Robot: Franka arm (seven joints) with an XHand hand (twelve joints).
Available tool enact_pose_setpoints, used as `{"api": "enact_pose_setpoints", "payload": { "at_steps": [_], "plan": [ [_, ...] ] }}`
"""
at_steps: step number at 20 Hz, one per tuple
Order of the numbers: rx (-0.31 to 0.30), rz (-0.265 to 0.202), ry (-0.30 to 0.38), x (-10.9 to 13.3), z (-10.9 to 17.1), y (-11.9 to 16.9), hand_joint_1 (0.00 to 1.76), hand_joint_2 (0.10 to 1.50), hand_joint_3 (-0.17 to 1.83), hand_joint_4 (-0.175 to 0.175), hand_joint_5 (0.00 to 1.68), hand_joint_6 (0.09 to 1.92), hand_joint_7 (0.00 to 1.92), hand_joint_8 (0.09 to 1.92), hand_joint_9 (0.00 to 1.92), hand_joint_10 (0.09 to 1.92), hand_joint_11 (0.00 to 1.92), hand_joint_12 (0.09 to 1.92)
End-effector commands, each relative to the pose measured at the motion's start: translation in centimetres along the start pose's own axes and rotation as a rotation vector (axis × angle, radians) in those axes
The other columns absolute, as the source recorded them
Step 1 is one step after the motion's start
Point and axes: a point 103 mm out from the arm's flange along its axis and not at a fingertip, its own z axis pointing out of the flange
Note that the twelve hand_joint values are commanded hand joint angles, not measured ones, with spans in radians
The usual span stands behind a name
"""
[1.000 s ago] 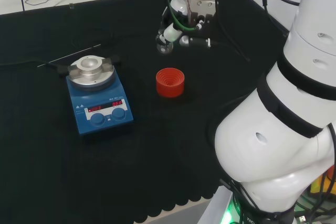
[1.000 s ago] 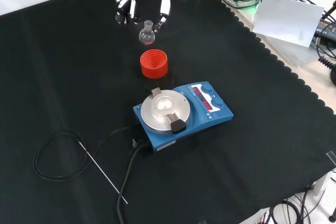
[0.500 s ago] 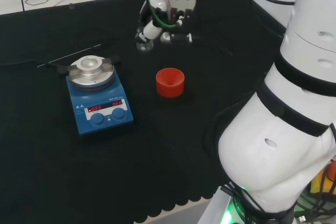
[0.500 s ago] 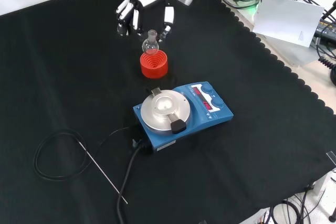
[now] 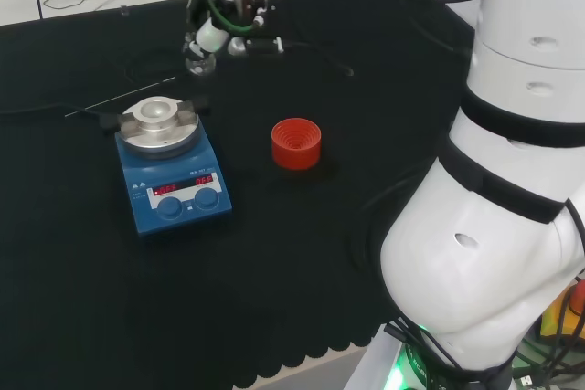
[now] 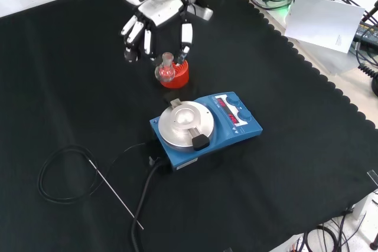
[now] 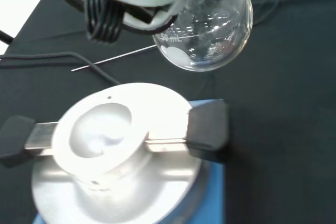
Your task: Place the round-bottom flask on the heater.
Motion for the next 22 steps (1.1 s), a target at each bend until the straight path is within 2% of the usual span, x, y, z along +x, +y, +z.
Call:
{"api": "enact_pose_setpoints", "payload": {
  "at_steps": [1,9,22],
  "plan": [
    [0.070,-0.072,-0.012,5.3,2.8,1.7,1.11,0.62,0.81,0.175,1.18,0.91,0.30,0.68,0.60,0.61,0.28,1.37],
    [0.099,-0.086,-0.023,6.4,4.1,2.3,1.11,0.62,0.82,0.175,1.18,0.91,0.30,0.68,0.60,0.61,0.28,1.37],
    [0.148,-0.086,-0.014,6.0,6.0,2.8,1.11,0.61,0.82,0.175,1.19,0.91,0.30,0.68,0.60,0.62,0.28,1.37]
  ]
}}
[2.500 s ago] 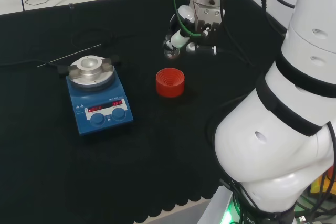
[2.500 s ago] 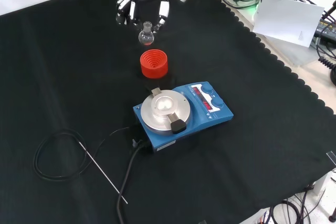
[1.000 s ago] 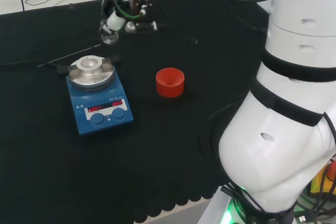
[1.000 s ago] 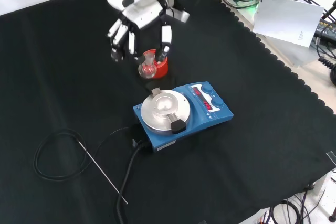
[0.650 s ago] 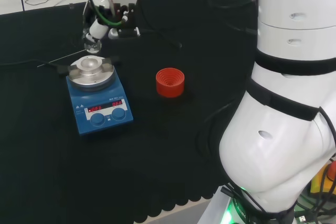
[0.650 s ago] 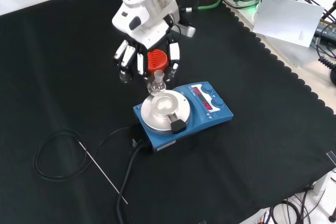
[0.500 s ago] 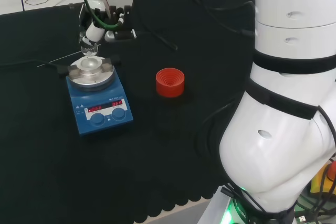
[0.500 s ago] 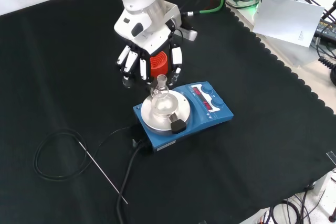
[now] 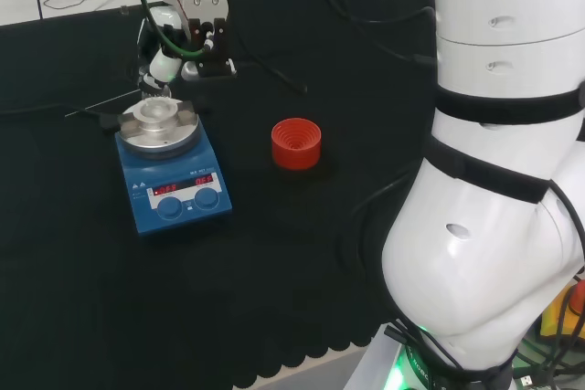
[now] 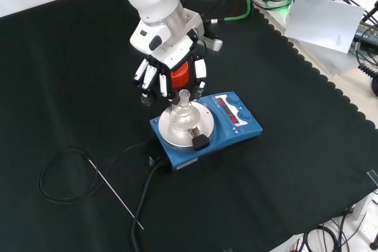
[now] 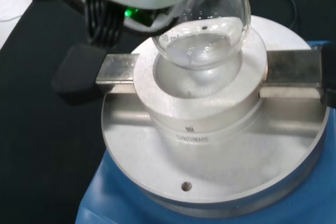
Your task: Place the round-bottom flask on the heater.
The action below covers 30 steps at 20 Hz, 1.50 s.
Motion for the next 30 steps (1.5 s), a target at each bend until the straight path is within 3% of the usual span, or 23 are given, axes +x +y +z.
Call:
{"api": "enact_pose_setpoints", "payload": {
  "at_steps": [1,8,13,19,21,23,24,26,30],
  "plan": [
    [0.018,-0.006,0.005,-0.1,0.6,0.4,1.11,0.61,0.82,0.175,1.19,0.91,0.30,0.68,0.60,0.62,0.28,1.37],
    [0.031,0.000,-0.014,0.7,1.1,0.9,1.11,0.61,0.83,0.175,1.19,0.91,0.30,0.68,0.60,0.62,0.28,1.37],
    [0.053,0.000,0.035,-0.3,1.3,0.9,1.11,0.61,0.83,0.175,1.19,0.91,0.30,0.68,0.60,0.62,0.28,1.37],
    [0.058,0.007,0.041,-0.9,1.0,0.7,1.07,0.81,0.46,0.175,1.12,0.86,0.22,0.71,0.53,0.68,0.25,1.39],
    [0.059,0.012,0.021,-0.1,1.2,0.9,1.06,0.85,0.41,0.175,1.11,0.86,0.22,0.72,0.52,0.69,0.24,1.39],
    [0.057,0.015,0.020,0.0,1.2,0.9,0.97,0.75,0.49,0.023,0.98,0.85,0.20,0.71,0.51,0.69,0.24,1.39],
    [0.056,0.013,0.021,0.0,1.2,0.8,0.94,0.70,0.54,-0.020,0.94,0.85,0.20,0.71,0.51,0.69,0.24,1.39],
    [0.054,0.015,0.022,0.0,1.1,0.8,0.92,0.65,0.59,-0.054,0.87,0.84,0.19,0.71,0.50,0.69,0.24,1.39],
    [0.041,0.007,0.031,-0.3,0.8,0.4,0.90,0.62,0.61,-0.061,0.82,0.83,0.18,0.71,0.49,0.69,0.23,1.39]
  ]
}}
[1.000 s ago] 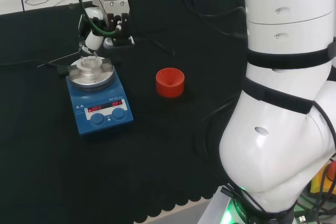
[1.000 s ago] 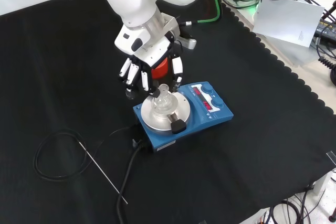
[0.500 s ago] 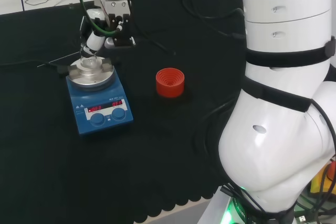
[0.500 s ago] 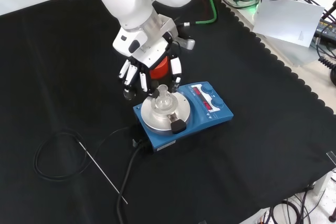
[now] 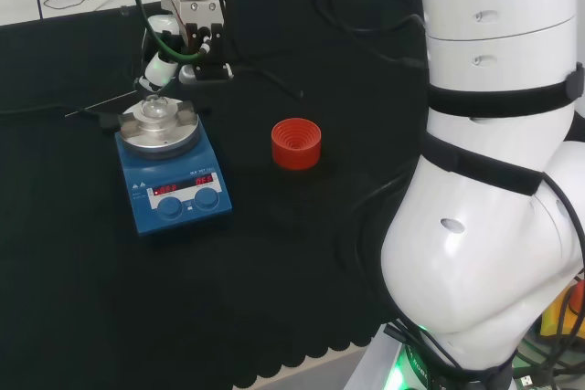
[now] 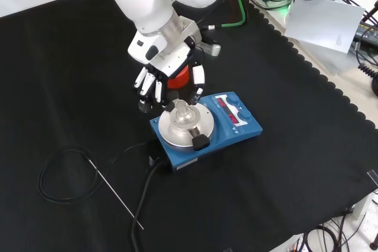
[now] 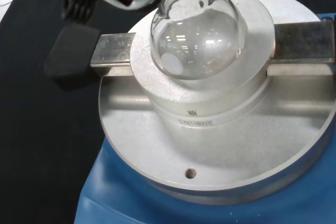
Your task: Place the round-bottom flask on the heater.
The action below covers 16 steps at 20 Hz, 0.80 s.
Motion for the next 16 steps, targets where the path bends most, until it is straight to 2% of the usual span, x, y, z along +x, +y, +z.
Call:
{"api": "enact_pose_setpoints", "payload": {
  "at_steps": [1,5,12,16],
  "plan": [
    [-0.010,-0.004,0.002,-0.1,-0.2,-0.4,0.90,0.62,0.61,-0.061,0.81,0.83,0.18,0.71,0.49,0.69,0.23,1.39],
    [-0.045,-0.006,0.016,-0.6,-1.1,-1.9,0.89,0.61,0.61,-0.057,0.74,0.82,0.17,0.71,0.48,0.69,0.21,1.40],
    [-0.097,0.038,0.021,-2.4,-4.6,-5.8,0.86,0.59,0.60,-0.055,0.51,0.75,0.15,0.70,0.46,0.70,0.19,1.40],
    [-0.114,0.054,0.020,-2.5,-4.9,-7.9,0.86,0.60,0.59,-0.053,0.48,0.73,0.15,0.70,0.46,0.70,0.18,1.41]
  ]
}}
